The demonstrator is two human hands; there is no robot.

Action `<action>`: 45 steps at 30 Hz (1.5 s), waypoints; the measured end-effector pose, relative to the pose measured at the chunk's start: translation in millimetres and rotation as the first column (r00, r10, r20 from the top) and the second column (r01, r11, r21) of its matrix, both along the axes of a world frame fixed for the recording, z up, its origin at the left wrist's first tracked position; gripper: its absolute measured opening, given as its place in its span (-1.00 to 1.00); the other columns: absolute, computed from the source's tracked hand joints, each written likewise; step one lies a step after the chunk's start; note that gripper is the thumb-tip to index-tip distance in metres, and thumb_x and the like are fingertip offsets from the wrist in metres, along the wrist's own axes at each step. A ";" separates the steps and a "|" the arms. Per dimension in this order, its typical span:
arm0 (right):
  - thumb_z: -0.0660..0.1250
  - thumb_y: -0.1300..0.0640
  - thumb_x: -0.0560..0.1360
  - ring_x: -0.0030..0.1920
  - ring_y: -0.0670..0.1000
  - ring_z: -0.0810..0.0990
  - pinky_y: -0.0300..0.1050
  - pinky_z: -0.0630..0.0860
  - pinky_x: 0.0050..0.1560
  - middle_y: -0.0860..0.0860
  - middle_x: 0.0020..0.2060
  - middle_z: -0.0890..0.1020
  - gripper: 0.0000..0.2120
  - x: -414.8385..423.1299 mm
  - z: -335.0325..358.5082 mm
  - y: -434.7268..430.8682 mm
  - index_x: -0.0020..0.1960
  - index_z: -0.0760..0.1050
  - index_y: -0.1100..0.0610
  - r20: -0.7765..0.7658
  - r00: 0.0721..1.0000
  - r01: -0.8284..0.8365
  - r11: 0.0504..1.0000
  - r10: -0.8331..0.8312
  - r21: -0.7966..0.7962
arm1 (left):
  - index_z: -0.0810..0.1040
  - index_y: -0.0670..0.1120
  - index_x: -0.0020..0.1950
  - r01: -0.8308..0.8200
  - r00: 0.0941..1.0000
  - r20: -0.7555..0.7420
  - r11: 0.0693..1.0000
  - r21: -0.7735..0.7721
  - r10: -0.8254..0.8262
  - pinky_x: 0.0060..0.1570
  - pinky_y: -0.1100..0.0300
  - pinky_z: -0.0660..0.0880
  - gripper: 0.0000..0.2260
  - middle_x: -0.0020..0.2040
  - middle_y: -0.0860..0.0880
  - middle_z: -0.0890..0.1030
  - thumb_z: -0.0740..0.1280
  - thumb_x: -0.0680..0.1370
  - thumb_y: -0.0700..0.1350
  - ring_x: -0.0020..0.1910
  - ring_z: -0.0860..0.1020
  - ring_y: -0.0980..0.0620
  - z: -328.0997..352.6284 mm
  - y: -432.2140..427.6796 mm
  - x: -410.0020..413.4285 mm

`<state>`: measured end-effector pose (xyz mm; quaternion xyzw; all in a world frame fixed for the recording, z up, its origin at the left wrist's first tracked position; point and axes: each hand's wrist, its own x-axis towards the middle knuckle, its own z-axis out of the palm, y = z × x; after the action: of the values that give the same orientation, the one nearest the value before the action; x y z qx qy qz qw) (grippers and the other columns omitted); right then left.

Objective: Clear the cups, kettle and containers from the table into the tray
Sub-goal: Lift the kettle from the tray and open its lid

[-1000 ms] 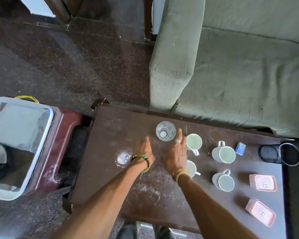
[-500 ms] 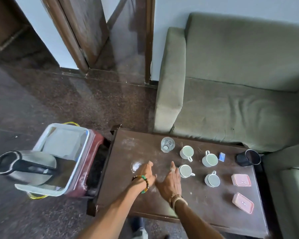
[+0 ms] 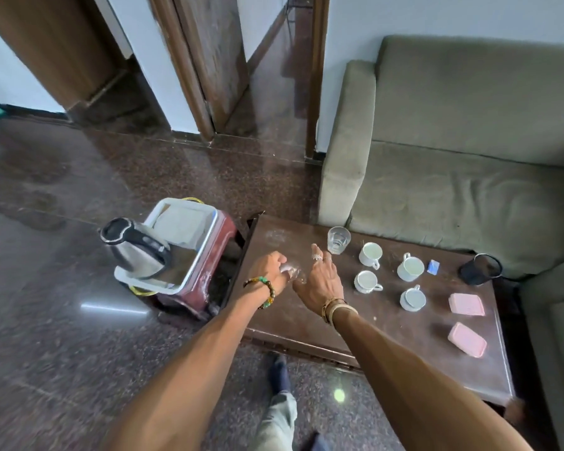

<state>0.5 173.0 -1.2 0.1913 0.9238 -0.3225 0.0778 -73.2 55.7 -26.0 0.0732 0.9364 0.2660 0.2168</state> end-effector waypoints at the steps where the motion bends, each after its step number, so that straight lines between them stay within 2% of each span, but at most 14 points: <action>1: 0.35 -0.07 0.49 0.43 0.20 0.29 0.07 0.36 0.37 0.15 0.46 0.23 -0.17 4.9 7.1 -5.1 0.57 -0.01 0.18 -0.012 1.000 -0.023 1.000 0.023 0.007 | 0.52 0.00 0.21 -0.020 1.000 -0.019 1.000 0.013 0.020 0.01 0.25 0.42 -0.69 0.21 0.02 0.61 0.40 0.49 0.00 0.14 0.58 -0.03 8.0 -6.9 7.9; 3: 0.39 -0.07 0.48 0.44 0.19 0.28 0.07 0.36 0.38 0.15 0.46 0.23 -0.14 6.4 25.0 -16.8 0.57 -0.01 0.17 -0.036 0.996 -0.075 0.997 0.076 0.029 | 0.51 -0.02 0.25 -0.074 0.997 -0.034 0.996 0.053 0.076 0.09 0.25 0.45 -0.67 0.25 0.00 0.59 0.41 0.50 -0.04 0.18 0.57 -0.02 24.5 -23.9 18.0; 6: 0.44 -0.02 0.43 0.43 0.19 0.30 0.07 0.36 0.38 0.15 0.44 0.24 -0.10 -2.4 53.2 -38.3 0.57 -0.01 0.17 -0.086 0.988 -0.127 0.991 0.130 0.040 | 0.46 -0.09 0.30 -0.160 0.985 -0.045 0.979 0.125 0.167 0.28 0.05 0.45 -0.64 0.30 -0.08 0.55 0.39 0.52 -0.10 0.26 0.52 -0.05 48.8 -54.5 22.3; 10: 0.42 0.06 0.40 0.41 0.18 0.33 0.06 0.39 0.35 0.14 0.43 0.27 -0.13 -17.4 76.9 -81.8 0.56 0.02 0.17 -0.141 0.975 -0.168 0.985 0.171 0.028 | 0.48 -0.03 0.29 -0.263 0.957 -0.095 0.957 0.126 0.275 0.23 0.14 0.46 -0.65 0.27 0.01 0.57 0.37 0.52 -0.05 0.23 0.55 -0.02 74.3 -112.4 20.7; 13: 0.42 0.05 0.41 0.44 0.18 0.30 0.05 0.34 0.38 0.15 0.45 0.25 -0.13 -21.6 77.7 -125.5 0.56 0.01 0.17 -0.114 0.963 -0.244 0.970 0.244 0.019 | 0.49 -0.04 0.28 -0.343 0.930 -0.102 0.933 0.107 0.354 0.17 0.19 0.47 -0.66 0.25 0.00 0.58 0.36 0.51 -0.06 0.21 0.55 -0.02 78.5 -165.7 24.3; 16: 0.41 0.05 0.44 0.44 0.18 0.28 0.05 0.32 0.39 0.15 0.43 0.26 -0.16 -25.8 67.4 -176.0 0.55 0.02 0.16 -0.072 0.943 -0.327 0.945 0.326 -0.001 | 0.51 -0.06 0.29 -0.450 0.885 -0.076 0.885 0.117 0.460 0.27 0.14 0.47 -0.64 0.26 -0.02 0.59 0.39 0.50 -0.11 0.25 0.54 -0.01 70.6 -225.8 25.7; 21: 0.37 -0.08 0.44 0.47 0.16 0.24 0.06 0.24 0.46 0.13 0.49 0.21 -0.13 -39.2 52.1 -246.9 0.57 0.00 0.17 -0.051 0.909 -0.415 0.909 0.413 -0.042 | 0.55 -0.07 0.25 -0.558 0.818 -0.078 0.819 0.136 0.570 0.27 0.14 0.47 -0.66 0.21 -0.04 0.62 0.42 0.48 -0.11 0.22 0.56 -0.02 64.1 -307.3 15.8; 23: 0.38 -0.01 0.46 0.50 0.13 0.20 0.03 0.24 0.47 0.11 0.52 0.17 -0.15 -52.2 49.1 -277.2 0.58 -0.01 0.14 -0.056 0.899 -0.437 0.899 0.435 -0.038 | 0.55 -0.07 0.24 -0.573 0.807 -0.078 0.808 0.135 0.585 0.25 0.12 0.48 -0.67 0.21 -0.05 0.62 0.41 0.49 -0.11 0.22 0.56 -0.04 64.5 -342.2 4.1; 25: 0.38 -0.02 0.47 0.49 0.12 0.20 0.00 0.24 0.46 0.10 0.51 0.19 -0.18 -69.0 47.5 -300.4 0.56 0.04 0.15 -0.068 0.886 -0.460 0.888 0.459 0.003 | 0.55 -0.08 0.23 -0.560 0.814 -0.104 0.819 0.124 0.572 0.24 0.10 0.48 -0.70 0.21 -0.06 0.62 0.40 0.50 -0.10 0.22 0.56 -0.05 69.5 -367.9 -12.1; 28: 0.38 -0.04 0.42 0.36 0.12 0.35 0.02 0.33 0.39 0.07 0.36 0.36 -0.29 -95.1 52.4 -333.2 0.48 0.21 0.13 -0.073 0.910 -0.408 0.913 0.407 -0.002 | 0.53 -0.09 0.24 -0.557 0.815 -0.107 0.820 0.133 0.570 0.27 0.06 0.47 -0.69 0.23 -0.07 0.61 0.39 0.50 -0.11 0.23 0.55 -0.06 75.1 -398.7 -34.3; 31: 0.35 0.08 0.37 0.31 0.14 0.41 0.04 0.35 0.38 0.05 0.27 0.40 -0.29 -114.4 58.2 -354.2 0.47 0.19 0.08 -0.090 0.935 -0.349 0.936 0.344 -0.049 | 0.53 -0.10 0.25 -0.550 0.818 -0.102 0.821 0.154 0.567 0.26 0.09 0.48 -0.67 0.23 -0.07 0.61 0.39 0.49 -0.13 0.22 0.55 -0.04 75.5 -416.1 -53.8; 34: 0.35 0.09 0.37 0.33 0.13 0.41 0.01 0.31 0.40 0.06 0.30 0.37 -0.23 -128.5 52.9 -364.6 0.51 0.12 0.08 -0.066 0.939 -0.342 0.939 0.338 -0.050 | 0.53 -0.10 0.25 -0.553 0.816 -0.091 0.817 0.164 0.570 0.22 0.14 0.48 -0.67 0.22 -0.06 0.61 0.39 0.49 -0.11 0.21 0.56 -0.02 65.9 -424.3 -69.6; 38: 0.35 0.05 0.40 0.41 0.14 0.31 0.08 0.28 0.43 0.06 0.39 0.32 -0.22 -151.3 32.3 -374.9 0.53 0.11 0.10 -0.032 0.934 -0.356 0.934 0.355 -0.025 | 0.53 -0.10 0.24 -0.570 0.811 -0.040 0.804 0.170 0.584 0.24 0.07 0.50 -0.68 0.22 -0.07 0.61 0.40 0.50 -0.11 0.21 0.56 -0.04 43.4 -429.5 -87.6; 45: 0.40 0.01 0.40 0.36 0.17 0.35 0.12 0.33 0.37 0.08 0.38 0.31 -0.23 -196.1 9.8 -384.0 0.51 0.13 0.09 -0.056 0.898 -0.432 0.899 0.436 0.075 | 0.52 -0.09 0.29 -0.638 0.763 -0.004 0.754 0.158 0.647 0.26 0.14 0.47 -0.64 0.25 -0.06 0.59 0.40 0.50 -0.11 0.22 0.56 -0.02 27.7 -445.1 -117.4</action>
<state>-195.6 -211.0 8.5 -0.0288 0.9547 -0.2754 0.1091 -190.5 -389.4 1.7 -0.2291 0.8883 0.3902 0.0788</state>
